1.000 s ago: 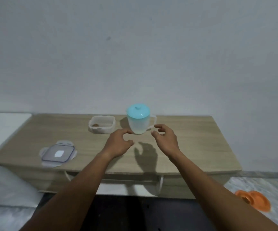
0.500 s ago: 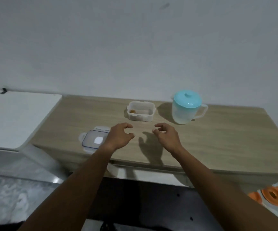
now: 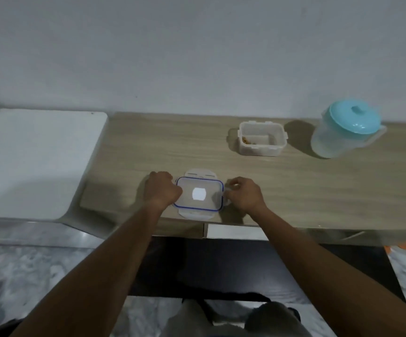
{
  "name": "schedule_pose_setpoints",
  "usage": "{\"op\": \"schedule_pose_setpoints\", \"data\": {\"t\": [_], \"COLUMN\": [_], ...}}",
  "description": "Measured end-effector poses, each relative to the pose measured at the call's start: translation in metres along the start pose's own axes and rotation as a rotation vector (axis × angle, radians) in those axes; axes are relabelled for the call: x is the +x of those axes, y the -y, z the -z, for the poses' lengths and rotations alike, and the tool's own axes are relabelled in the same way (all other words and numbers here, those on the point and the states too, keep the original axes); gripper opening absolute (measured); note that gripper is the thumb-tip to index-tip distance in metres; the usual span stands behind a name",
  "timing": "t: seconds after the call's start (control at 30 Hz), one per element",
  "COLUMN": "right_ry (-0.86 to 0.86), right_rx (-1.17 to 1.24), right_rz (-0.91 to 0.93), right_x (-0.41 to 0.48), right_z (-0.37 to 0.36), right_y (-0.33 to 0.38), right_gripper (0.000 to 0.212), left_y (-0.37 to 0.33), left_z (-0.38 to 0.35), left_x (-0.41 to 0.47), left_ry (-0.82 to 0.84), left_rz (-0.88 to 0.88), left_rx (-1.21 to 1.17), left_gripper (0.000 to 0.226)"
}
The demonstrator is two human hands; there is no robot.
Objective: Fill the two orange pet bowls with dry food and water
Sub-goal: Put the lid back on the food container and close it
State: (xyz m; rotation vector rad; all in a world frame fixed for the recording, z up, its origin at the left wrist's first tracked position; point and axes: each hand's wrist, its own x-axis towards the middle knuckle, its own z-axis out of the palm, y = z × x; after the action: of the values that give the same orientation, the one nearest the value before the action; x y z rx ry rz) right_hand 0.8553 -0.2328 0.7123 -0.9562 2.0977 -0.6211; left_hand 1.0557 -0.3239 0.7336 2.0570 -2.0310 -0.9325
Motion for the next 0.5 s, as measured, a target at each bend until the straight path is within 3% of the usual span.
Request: {"op": "schedule_pose_setpoints", "data": {"t": [0.27, 0.5], "right_ry": [0.012, 0.077], "right_rx": [0.061, 0.324], "right_rz": [-0.083, -0.162], "right_x": [0.012, 0.009], "right_z": [-0.008, 0.034], "right_y": [0.004, 0.006], "right_gripper": [0.01, 0.013], "left_y": [0.014, -0.007], "left_z": [0.006, 0.02], "left_x": [0.024, 0.033], "left_ry": [0.166, 0.299], "left_rz": [0.059, 0.11], "left_rx": [-0.151, -0.507], "left_gripper": [0.034, 0.017]}}
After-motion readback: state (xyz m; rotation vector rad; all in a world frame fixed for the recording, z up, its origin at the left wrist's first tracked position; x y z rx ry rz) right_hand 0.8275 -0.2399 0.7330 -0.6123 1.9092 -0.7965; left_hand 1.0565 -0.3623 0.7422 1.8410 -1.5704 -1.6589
